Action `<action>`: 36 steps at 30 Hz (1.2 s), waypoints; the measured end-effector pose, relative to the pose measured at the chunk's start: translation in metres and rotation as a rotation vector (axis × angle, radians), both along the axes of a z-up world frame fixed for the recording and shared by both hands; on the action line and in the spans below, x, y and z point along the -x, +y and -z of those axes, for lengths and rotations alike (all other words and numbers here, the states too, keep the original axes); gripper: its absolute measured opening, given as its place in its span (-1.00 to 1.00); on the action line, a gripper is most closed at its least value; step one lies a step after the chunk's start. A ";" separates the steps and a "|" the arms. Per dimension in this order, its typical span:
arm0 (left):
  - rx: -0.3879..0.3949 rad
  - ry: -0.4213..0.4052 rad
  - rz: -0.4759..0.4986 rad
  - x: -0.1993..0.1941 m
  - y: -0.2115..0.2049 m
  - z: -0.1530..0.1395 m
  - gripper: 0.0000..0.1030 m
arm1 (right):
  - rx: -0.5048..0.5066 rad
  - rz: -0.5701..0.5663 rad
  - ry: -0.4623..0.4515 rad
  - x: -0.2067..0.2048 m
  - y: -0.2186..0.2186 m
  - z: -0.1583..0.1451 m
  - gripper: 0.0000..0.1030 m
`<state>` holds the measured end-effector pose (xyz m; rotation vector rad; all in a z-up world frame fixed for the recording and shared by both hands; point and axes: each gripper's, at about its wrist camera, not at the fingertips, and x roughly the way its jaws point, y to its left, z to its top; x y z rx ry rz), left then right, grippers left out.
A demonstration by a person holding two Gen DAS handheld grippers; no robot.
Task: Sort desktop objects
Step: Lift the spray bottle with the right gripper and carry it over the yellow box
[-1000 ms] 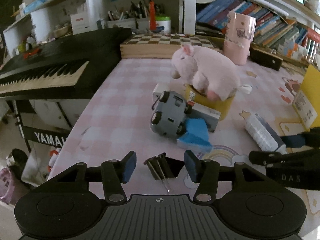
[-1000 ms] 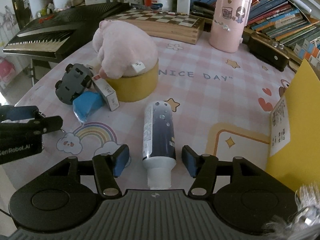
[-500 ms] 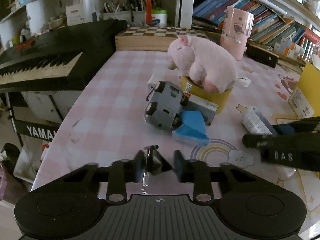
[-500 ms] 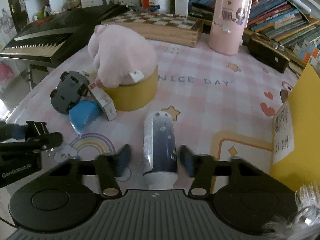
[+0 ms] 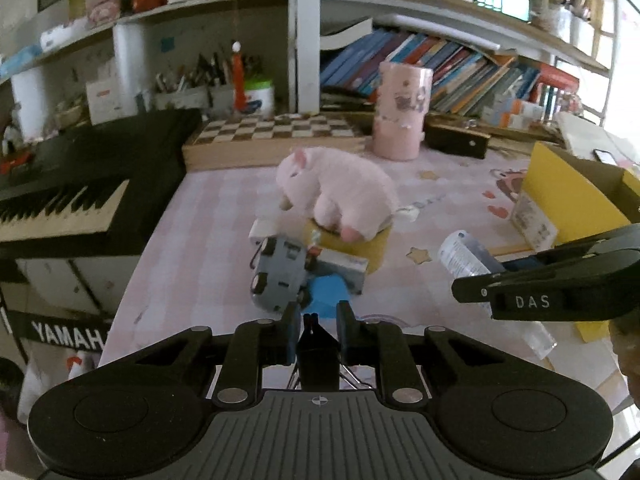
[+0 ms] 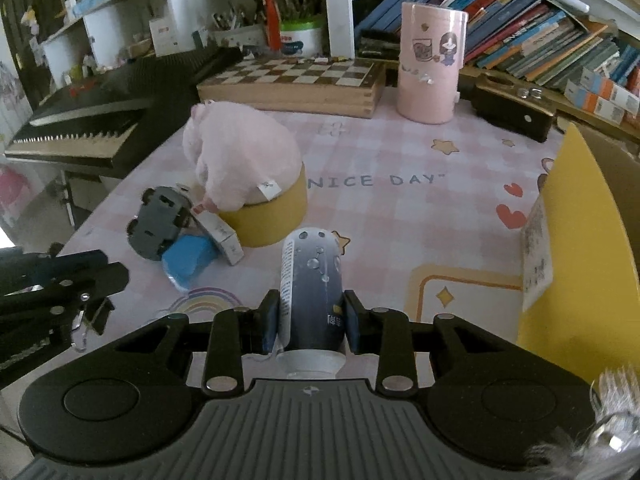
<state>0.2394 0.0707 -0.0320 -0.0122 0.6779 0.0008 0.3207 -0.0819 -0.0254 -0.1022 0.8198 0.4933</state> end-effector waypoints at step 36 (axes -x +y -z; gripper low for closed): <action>0.029 -0.061 0.322 0.110 0.005 -0.035 -0.66 | -0.068 0.220 -0.019 0.175 -0.007 -0.030 -0.42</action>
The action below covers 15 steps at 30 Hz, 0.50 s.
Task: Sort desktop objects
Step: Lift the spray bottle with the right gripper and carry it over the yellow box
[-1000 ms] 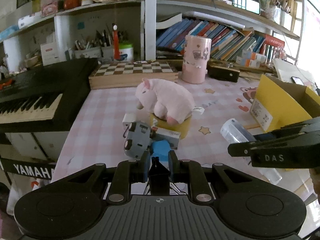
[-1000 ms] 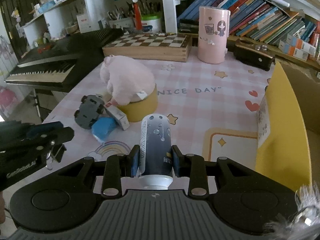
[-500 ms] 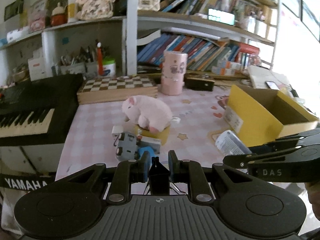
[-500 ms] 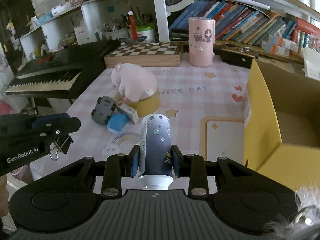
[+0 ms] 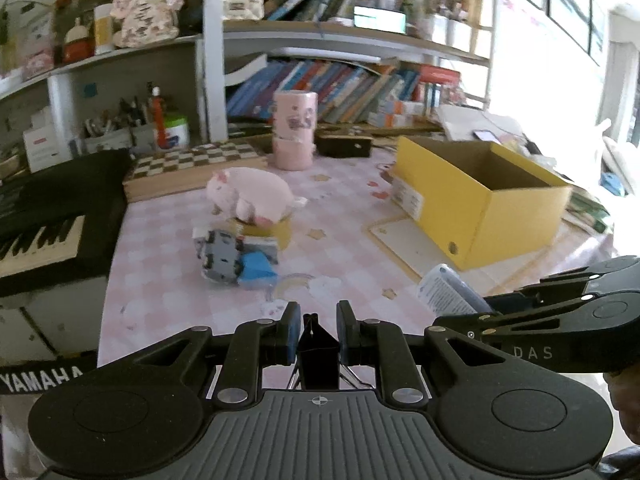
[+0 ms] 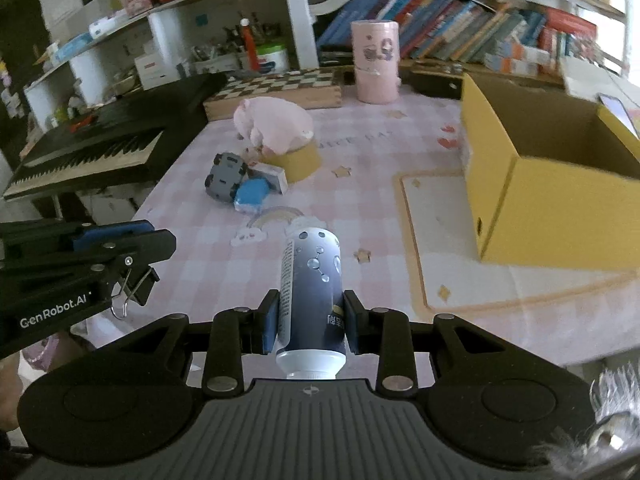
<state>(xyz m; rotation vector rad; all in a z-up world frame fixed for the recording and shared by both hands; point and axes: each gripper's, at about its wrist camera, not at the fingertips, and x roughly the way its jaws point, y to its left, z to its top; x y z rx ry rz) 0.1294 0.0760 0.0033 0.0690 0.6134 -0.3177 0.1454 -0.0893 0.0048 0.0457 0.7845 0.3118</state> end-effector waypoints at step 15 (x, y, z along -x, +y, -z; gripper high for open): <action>-0.006 0.008 0.155 0.034 -0.010 0.006 -0.66 | -0.011 0.152 0.022 0.062 -0.009 0.008 -0.42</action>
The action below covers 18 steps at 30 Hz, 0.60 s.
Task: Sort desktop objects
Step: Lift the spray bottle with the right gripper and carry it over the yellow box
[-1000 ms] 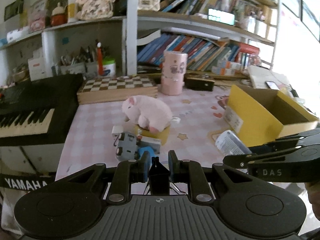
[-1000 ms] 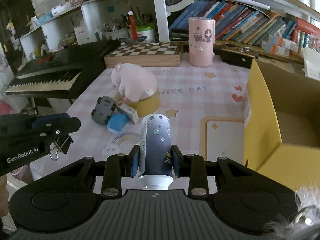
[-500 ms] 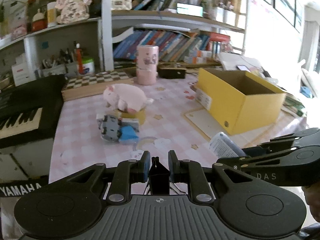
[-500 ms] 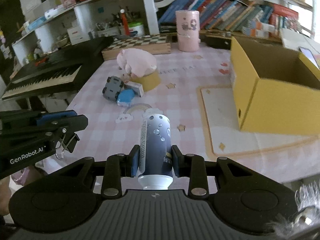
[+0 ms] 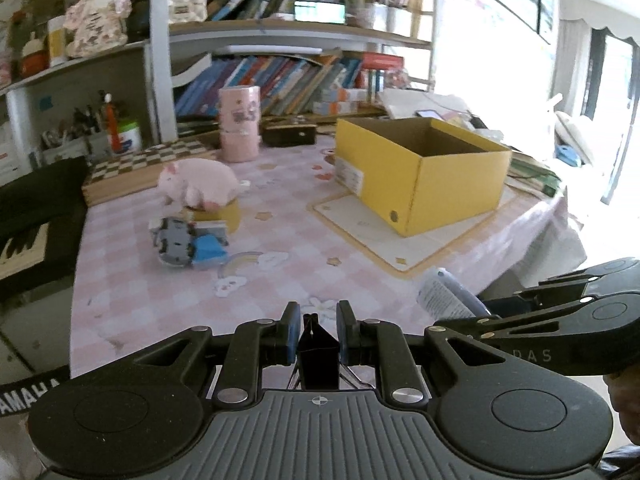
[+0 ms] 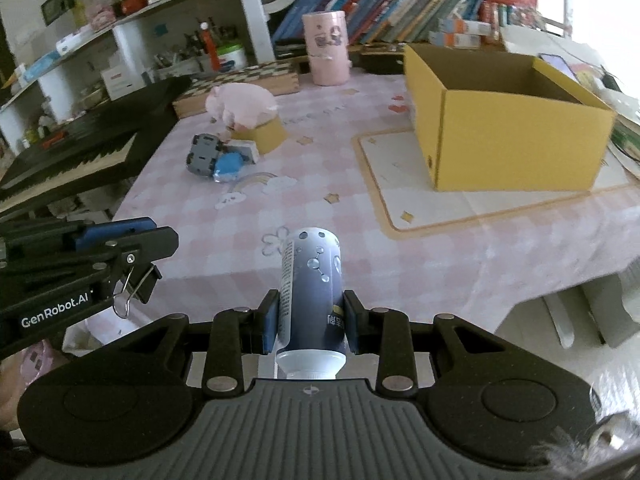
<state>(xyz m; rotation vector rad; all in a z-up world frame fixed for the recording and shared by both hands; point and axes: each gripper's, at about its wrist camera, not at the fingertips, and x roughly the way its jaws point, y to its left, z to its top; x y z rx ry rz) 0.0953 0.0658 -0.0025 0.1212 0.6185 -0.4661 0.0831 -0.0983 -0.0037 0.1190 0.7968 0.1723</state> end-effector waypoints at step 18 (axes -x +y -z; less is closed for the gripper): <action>-0.003 -0.026 0.151 -0.009 -0.036 -0.003 -0.66 | -0.001 0.144 0.010 0.016 -0.031 0.001 -0.42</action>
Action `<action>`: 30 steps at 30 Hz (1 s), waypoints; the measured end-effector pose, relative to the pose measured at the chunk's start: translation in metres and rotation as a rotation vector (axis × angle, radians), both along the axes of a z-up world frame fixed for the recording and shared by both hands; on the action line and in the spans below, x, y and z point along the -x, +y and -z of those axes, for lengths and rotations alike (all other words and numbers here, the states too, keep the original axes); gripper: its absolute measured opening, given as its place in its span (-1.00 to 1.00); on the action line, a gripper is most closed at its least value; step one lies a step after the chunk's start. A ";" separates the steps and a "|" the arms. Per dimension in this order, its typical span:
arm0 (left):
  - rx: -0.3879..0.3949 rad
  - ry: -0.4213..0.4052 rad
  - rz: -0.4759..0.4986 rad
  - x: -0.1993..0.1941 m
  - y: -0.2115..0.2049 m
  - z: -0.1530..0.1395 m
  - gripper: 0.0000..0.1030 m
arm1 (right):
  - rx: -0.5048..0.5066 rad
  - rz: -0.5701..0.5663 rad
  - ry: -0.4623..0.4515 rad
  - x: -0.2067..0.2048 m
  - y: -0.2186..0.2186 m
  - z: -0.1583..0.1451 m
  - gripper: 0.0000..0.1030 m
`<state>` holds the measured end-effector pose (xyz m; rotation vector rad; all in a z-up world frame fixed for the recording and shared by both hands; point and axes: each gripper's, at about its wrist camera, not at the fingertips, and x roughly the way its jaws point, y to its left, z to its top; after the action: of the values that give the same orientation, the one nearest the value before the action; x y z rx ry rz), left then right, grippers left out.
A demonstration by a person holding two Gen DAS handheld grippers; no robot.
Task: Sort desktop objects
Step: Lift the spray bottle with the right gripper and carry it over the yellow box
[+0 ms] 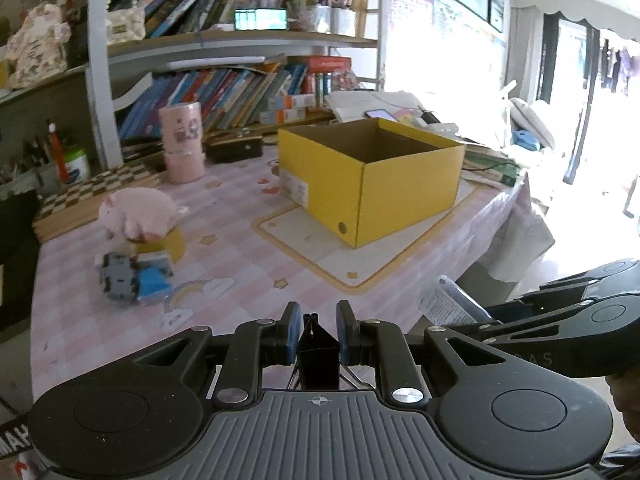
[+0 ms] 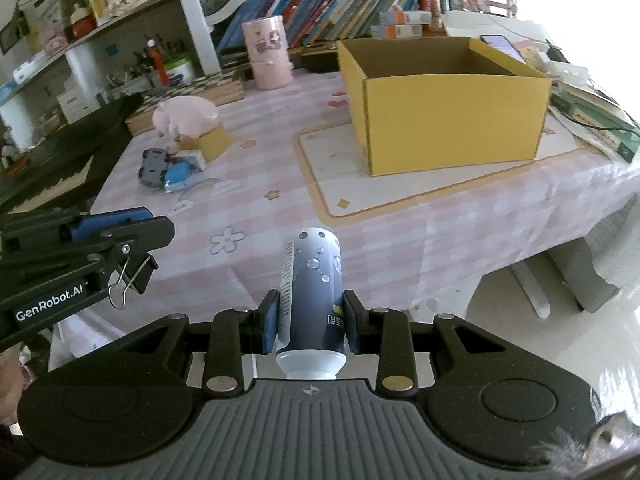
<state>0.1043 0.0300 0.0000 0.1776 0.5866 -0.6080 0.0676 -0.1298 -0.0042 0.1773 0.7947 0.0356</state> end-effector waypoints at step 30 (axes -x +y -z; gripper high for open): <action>0.069 -0.018 0.070 -0.061 -0.105 -0.013 -0.66 | 0.052 0.083 -0.012 -0.046 -0.108 -0.020 -0.42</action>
<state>0.1654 -0.0750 0.0127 0.1387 0.5429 -0.6931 0.1138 -0.2377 0.0157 0.1602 0.7745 -0.0621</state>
